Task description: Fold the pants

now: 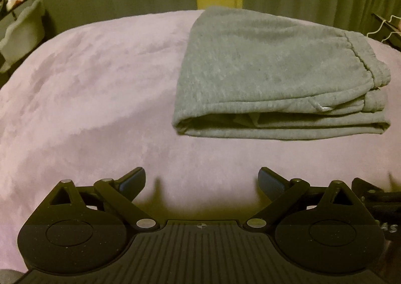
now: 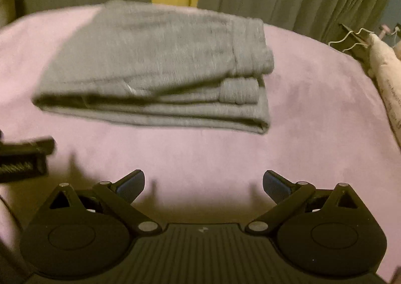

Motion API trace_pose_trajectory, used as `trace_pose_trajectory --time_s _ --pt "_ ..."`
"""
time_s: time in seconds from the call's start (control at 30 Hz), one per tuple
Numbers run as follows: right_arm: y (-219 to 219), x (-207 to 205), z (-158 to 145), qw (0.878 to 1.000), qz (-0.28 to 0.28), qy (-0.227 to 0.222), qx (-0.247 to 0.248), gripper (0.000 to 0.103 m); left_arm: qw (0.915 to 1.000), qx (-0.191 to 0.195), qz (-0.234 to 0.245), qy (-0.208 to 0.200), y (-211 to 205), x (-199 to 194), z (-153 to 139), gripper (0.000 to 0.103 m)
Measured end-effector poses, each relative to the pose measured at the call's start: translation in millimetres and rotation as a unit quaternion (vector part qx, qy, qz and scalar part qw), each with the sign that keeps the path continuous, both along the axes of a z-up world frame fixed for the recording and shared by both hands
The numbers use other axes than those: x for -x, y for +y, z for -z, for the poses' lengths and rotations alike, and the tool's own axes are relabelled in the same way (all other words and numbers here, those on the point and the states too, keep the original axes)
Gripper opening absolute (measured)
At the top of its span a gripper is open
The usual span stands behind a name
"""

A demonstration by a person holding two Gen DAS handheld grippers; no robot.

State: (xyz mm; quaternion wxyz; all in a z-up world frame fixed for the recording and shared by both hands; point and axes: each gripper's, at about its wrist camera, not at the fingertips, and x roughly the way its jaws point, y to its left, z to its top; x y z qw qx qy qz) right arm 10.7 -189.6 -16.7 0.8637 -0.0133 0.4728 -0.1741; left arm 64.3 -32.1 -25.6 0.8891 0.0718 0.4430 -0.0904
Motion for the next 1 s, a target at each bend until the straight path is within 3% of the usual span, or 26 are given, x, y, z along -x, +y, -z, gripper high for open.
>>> trace_pose_trajectory --time_s 0.17,0.27,0.6,1.0 --pt "3.4 -7.4 7.5 0.999 0.008 -0.02 0.027 0.101 0.9992 -0.005 0.021 -0.035 -11.0 3.7 -2.4 0.1" --pt "-1.7 -9.9 7.7 0.999 0.013 -0.034 0.012 0.101 0.9982 -0.01 0.03 -0.05 -16.0 6.1 -1.2 0.1" --pt "-12.5 -6.9 3.3 0.998 0.028 -0.043 -0.033 0.101 0.998 -0.008 0.03 -0.055 -15.5 6.0 -0.5 0.1" --pt "-12.0 -2.2 0.5 0.997 0.027 -0.065 -0.041 0.101 0.9979 -0.023 0.03 -0.053 -17.0 5.0 2.6 0.1"
